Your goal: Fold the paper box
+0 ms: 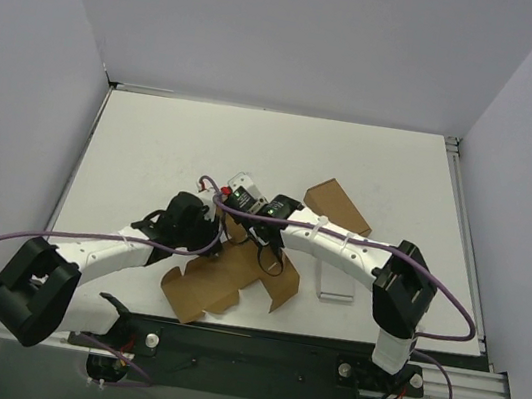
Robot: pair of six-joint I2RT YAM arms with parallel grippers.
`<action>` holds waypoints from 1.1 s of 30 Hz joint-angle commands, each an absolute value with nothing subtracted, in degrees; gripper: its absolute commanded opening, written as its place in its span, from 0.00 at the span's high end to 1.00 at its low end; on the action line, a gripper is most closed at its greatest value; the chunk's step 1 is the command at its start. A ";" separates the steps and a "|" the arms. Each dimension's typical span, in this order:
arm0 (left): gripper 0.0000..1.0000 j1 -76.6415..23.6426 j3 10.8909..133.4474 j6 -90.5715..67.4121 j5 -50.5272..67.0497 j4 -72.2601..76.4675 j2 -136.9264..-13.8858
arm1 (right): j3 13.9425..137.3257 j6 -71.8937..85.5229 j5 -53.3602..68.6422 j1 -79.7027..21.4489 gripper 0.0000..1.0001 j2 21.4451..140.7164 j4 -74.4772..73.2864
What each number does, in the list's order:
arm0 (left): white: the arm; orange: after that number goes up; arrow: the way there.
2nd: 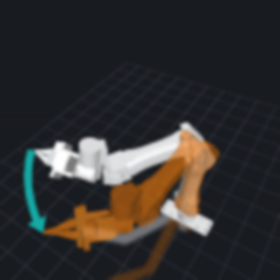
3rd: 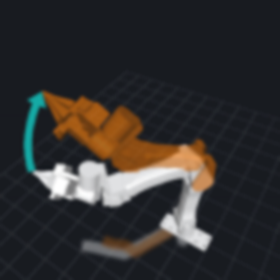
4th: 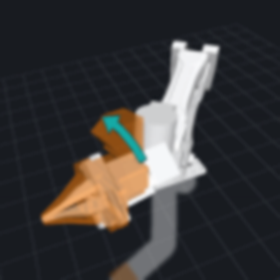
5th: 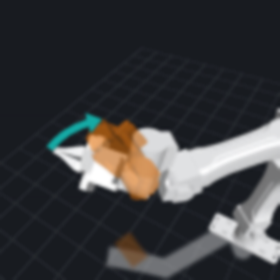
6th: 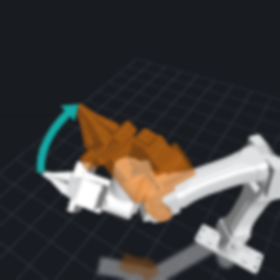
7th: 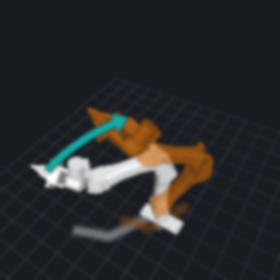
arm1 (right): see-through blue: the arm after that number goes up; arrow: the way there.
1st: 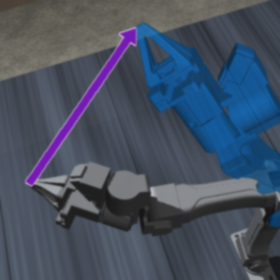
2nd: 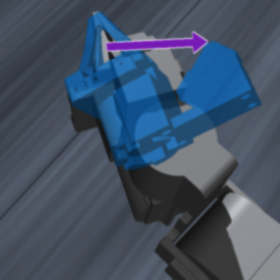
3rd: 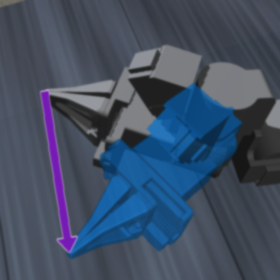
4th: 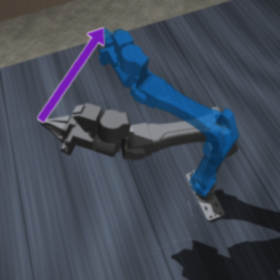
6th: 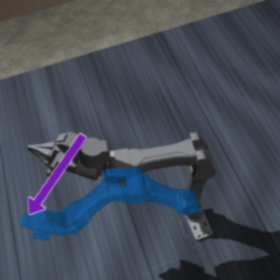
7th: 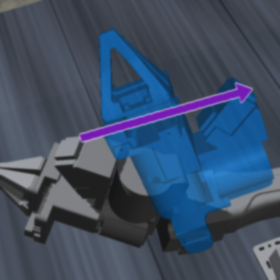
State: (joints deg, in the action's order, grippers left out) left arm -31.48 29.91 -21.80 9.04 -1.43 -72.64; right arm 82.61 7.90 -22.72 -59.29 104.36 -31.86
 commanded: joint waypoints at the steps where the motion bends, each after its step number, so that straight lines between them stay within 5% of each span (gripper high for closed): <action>1: 0.82 -33.13 31.99 -20.56 10.20 3.69 -73.91 | 87.18 7.29 -24.43 -60.12 1.00 101.95 -34.45; 29: 0.88 -37.79 25.93 -32.70 7.47 12.04 -72.61 | 85.96 14.06 -29.00 -72.24 1.00 102.57 -38.32; 33: 0.81 -37.79 24.96 -32.70 6.51 9.67 -68.83 | 85.87 13.89 -31.01 -73.30 1.00 102.39 -38.76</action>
State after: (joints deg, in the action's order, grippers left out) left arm -37.82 24.95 -30.04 6.72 10.48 -72.12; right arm 86.24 14.35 -30.57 -68.69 104.36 -40.01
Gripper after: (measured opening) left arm 0.160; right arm 0.041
